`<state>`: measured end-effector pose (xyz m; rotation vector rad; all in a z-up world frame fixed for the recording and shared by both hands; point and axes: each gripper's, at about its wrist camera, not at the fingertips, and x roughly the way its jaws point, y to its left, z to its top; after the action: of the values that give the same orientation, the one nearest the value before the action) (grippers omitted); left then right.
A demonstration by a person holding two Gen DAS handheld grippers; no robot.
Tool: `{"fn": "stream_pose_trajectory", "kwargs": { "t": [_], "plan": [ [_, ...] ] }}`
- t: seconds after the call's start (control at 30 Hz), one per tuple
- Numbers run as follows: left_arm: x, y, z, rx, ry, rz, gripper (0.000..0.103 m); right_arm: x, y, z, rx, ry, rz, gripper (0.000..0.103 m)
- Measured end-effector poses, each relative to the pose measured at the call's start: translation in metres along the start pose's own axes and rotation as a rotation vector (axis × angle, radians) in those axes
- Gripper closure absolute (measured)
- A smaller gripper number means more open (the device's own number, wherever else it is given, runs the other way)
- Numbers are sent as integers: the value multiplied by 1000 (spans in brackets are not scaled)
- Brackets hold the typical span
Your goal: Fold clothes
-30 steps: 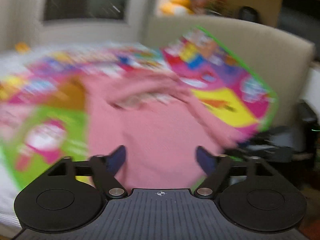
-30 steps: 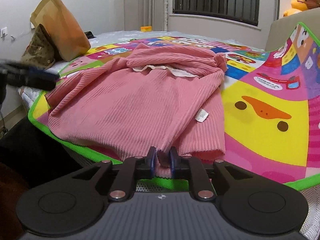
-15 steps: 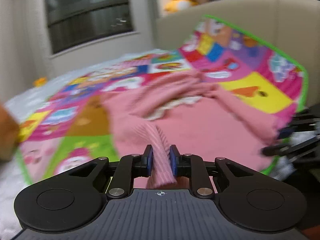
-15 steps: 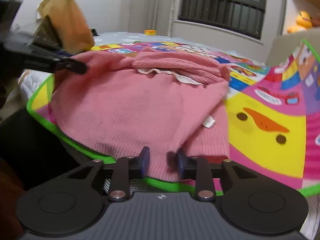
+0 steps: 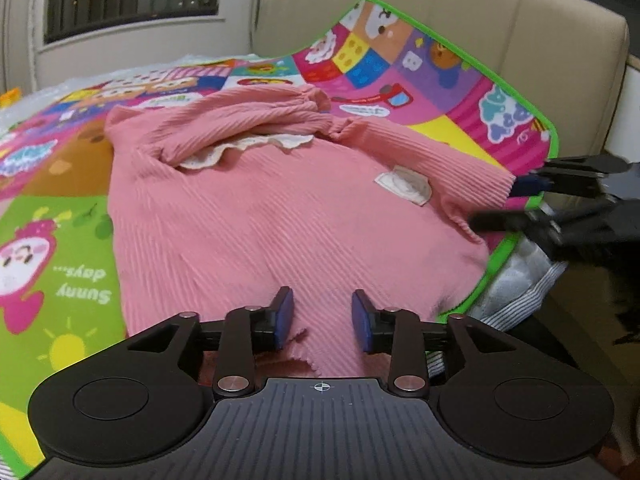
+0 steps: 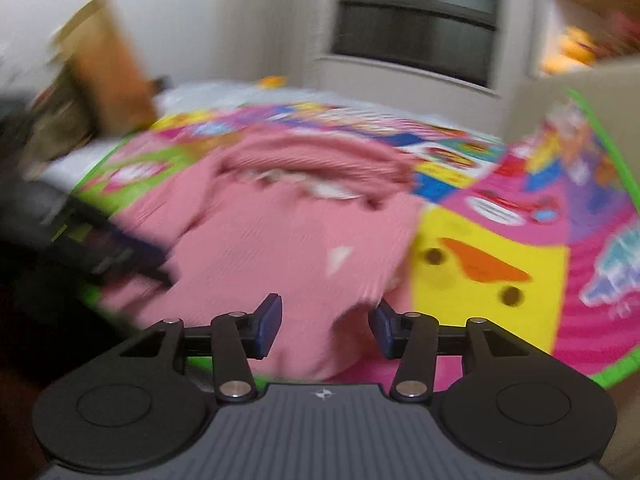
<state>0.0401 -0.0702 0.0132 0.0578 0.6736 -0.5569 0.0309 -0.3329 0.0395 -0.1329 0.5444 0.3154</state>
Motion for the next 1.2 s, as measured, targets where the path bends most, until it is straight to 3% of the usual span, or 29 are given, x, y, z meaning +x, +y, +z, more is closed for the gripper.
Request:
{"fn": "stream_pose_trajectory", "kwargs": {
  "t": [0.07,0.1,0.13,0.2,0.27,0.3,0.43,0.5,0.57,0.67,0.77,0.87,0.93,1.1,1.2],
  "plan": [
    [0,-1,-1,-4,-6,-13,56,15,-13,-1,121,0,-45,56],
    [1,-2,-1,0,-8,-12,56,24,-18,-2,160,-3,-68,64],
    [0,-2,-1,2,-9,-12,56,30,-21,-2,172,-12,-97,81],
    [0,0,-1,-5,-8,-17,56,38,-21,7,160,-46,-159,97],
    [-2,3,-1,-21,-7,-26,56,32,-13,22,73,-99,-136,98],
    [-3,4,-1,-30,-7,-30,56,27,1,28,-34,-112,-112,98],
    [-5,10,-1,-76,-10,-61,52,30,60,10,-455,17,50,98],
    [-6,12,0,-94,-11,-78,48,32,75,-11,-577,51,65,97],
    [-10,11,2,-94,-9,-95,41,31,81,-23,-626,39,46,96],
    [-19,14,6,-120,-16,-137,34,30,66,-12,-462,69,91,96],
    [-30,22,17,-170,-70,-185,28,30,48,-6,-310,91,150,93],
    [-37,32,23,-190,-112,-155,26,29,40,-6,-184,104,235,69],
    [-36,41,20,-230,-99,-134,28,25,34,-10,-117,109,281,47],
    [-26,57,-1,-344,-26,-156,30,14,35,-22,-86,117,302,43],
    [-26,54,-5,-336,-17,-168,28,8,33,-18,-94,134,302,40]
  ]
}}
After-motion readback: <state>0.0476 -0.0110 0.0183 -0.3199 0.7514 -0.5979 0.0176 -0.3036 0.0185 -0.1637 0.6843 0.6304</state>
